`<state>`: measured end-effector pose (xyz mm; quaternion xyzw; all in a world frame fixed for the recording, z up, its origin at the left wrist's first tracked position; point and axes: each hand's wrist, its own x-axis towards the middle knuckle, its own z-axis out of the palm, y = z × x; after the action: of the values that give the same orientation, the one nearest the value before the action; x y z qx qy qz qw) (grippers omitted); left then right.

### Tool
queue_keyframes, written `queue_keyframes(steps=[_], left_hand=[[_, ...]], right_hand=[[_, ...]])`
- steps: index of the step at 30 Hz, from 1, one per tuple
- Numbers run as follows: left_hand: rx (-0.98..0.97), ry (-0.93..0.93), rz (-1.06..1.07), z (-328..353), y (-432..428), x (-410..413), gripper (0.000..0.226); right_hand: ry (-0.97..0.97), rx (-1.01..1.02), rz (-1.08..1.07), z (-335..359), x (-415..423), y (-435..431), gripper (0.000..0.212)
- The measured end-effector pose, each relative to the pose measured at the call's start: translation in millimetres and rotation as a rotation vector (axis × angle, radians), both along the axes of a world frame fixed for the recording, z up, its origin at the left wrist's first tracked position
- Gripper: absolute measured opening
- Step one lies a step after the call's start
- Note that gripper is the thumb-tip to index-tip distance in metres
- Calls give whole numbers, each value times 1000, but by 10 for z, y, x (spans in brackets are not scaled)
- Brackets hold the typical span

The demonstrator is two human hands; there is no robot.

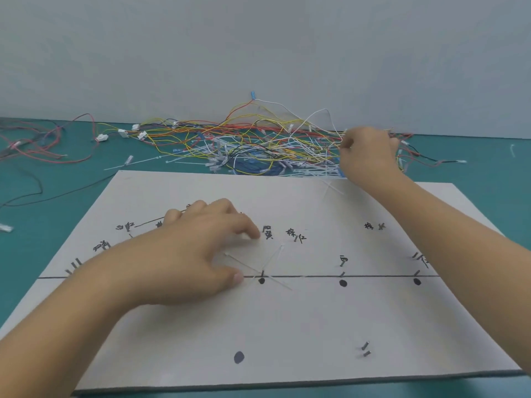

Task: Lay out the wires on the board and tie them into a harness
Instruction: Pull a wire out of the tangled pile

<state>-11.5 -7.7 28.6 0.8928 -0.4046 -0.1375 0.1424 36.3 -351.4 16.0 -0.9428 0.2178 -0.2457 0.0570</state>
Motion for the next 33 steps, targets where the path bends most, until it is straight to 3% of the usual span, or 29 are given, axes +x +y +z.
queue_keyframes(steps=[6, 9, 12, 15, 19, 25, 28, 31, 33], left_hand=[[-62, -3, 9, 11, -168, 25, 9], [-19, -56, 1, 3, -222, 22, 11], [-21, -104, 4, -19, -282, 2, 11], [-8, -167, 5, -20, -352, -8, 13], [-56, -190, 94, -25, -393, 27, 17], [11, -132, 166, -12, -551, -125, 50], [10, -129, 157, 2, -654, -155, 32], [-17, -193, 135, -12, -733, -172, 11], [15, -280, 143, -24, -784, -193, 19]], right_hand=[[-281, 498, -19, 120, -76, 129, 17], [-416, 970, -110, 182, -48, 163, 10], [-610, 1508, -115, 259, -41, 182, 27], [-677, 1776, -83, 290, -77, 195, 20], [-727, 1945, -18, 293, -165, 245, 30], [-651, 2034, 54, 292, -251, 405, 23], [-683, 2048, 123, 353, -266, 478, 14], [-748, 2109, 212, 391, -309, 507, 17], [-764, 2161, 283, 411, -366, 515, 17]])
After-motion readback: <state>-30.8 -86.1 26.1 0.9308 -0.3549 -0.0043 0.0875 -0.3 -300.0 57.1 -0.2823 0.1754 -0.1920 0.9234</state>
